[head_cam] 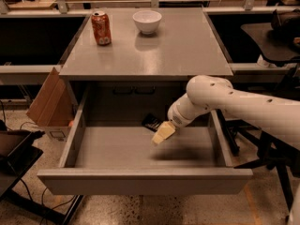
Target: Pick rxbar chocolate from top drawer and place on counter
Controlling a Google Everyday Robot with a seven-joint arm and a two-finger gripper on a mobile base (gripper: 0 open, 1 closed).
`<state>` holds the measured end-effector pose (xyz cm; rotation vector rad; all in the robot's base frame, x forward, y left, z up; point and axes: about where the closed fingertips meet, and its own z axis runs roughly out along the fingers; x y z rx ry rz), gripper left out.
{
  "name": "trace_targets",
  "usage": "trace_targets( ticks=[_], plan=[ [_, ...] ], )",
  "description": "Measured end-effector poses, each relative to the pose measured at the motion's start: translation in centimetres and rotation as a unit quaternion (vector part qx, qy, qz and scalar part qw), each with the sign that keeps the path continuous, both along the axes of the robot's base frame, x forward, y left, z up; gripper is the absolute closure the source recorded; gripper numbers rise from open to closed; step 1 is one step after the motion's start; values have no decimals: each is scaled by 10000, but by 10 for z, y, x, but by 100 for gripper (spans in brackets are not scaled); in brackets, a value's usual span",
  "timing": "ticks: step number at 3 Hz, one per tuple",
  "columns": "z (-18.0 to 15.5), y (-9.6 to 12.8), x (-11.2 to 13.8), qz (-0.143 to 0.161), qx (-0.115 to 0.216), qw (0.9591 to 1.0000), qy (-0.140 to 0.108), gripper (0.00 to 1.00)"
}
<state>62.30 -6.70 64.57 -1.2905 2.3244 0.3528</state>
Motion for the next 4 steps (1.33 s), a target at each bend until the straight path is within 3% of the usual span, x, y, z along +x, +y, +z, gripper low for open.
trace_targets(
  ticks=[2, 3, 4],
  plan=[
    [-33, 9, 12, 100, -131, 9997, 199, 0],
    [-45, 15, 12, 120, -125, 9995, 272, 15],
    [-52, 19, 11, 97, -163, 9992, 347, 46]
  ],
)
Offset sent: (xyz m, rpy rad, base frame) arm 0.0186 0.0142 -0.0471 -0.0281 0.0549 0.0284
